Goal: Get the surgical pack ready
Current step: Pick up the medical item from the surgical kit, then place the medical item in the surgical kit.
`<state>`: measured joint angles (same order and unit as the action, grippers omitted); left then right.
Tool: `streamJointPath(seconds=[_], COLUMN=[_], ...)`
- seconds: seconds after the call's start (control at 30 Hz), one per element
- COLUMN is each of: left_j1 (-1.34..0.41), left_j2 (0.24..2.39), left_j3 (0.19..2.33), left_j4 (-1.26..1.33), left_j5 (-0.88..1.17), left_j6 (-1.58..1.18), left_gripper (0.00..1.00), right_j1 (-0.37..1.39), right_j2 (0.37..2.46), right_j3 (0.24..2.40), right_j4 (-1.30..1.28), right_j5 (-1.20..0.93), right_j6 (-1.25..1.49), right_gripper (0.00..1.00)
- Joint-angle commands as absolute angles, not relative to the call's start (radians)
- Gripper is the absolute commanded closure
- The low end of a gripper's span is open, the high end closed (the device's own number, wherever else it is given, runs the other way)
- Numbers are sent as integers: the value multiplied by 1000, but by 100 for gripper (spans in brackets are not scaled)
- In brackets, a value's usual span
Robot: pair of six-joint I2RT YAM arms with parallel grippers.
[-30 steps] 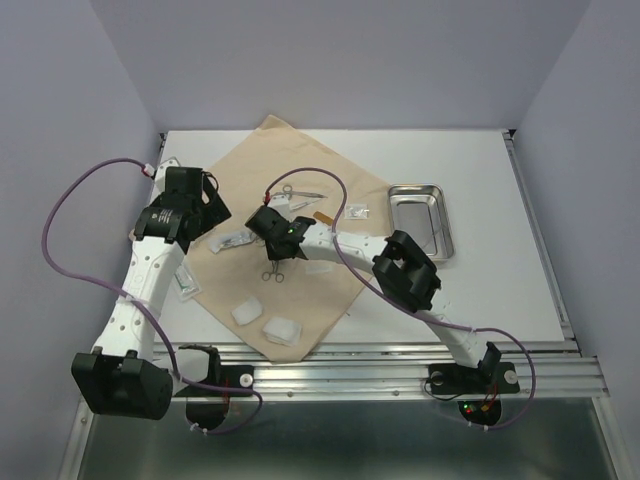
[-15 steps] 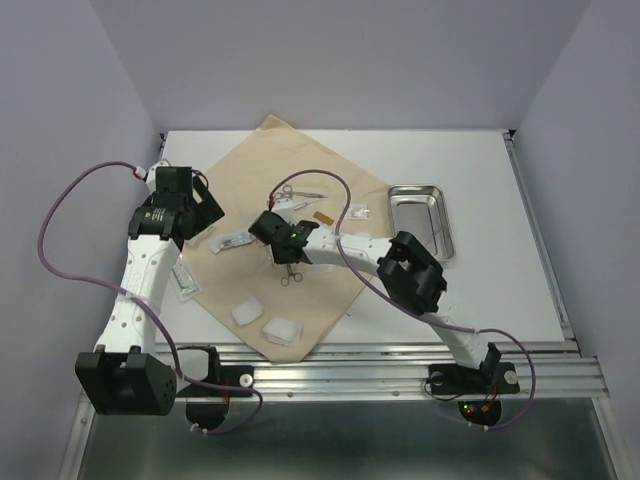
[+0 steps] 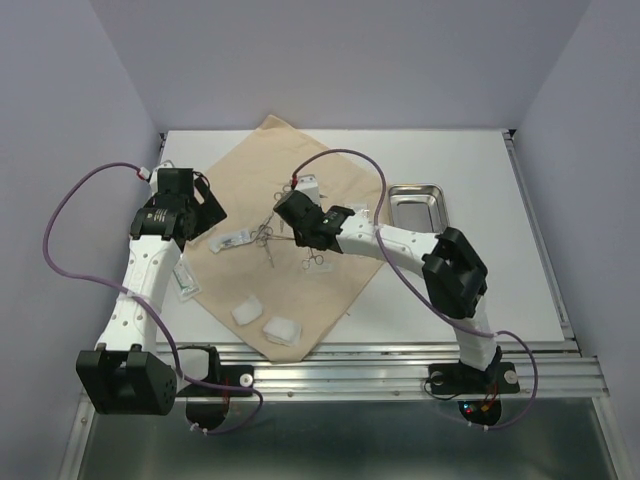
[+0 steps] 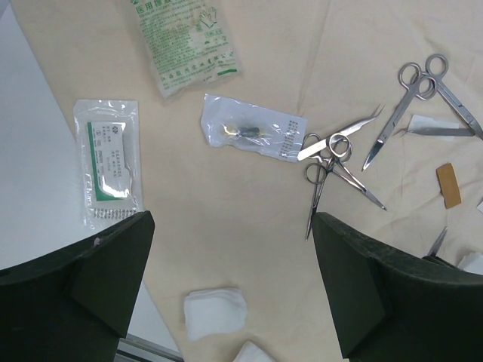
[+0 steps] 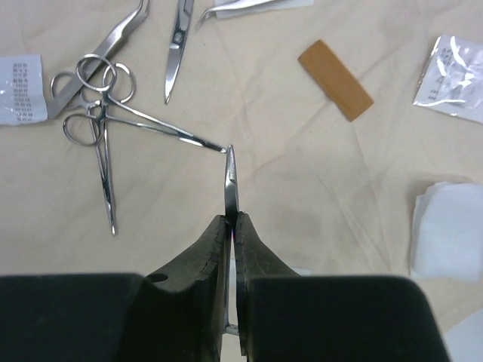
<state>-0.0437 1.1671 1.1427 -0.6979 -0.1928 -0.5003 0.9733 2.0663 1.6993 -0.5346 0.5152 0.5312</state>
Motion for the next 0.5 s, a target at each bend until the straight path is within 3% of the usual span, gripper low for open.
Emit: streamJointPath(seconds=[0.0,0.47], left_j1=[-40,-40], left_j2=[1132,1141], left_j3=[1149,1143], left_j4=[-680,-670], left_j5=[-201,-210], left_j6=[-480,-472], left_gripper=[1,1], right_j1=[930,769], right_j2=[1993,1778], right_j3=[1661,1453], right_j4=[-471,-428], right_j5=[551,534], right_j6=[502,443], right_gripper=[99,99])
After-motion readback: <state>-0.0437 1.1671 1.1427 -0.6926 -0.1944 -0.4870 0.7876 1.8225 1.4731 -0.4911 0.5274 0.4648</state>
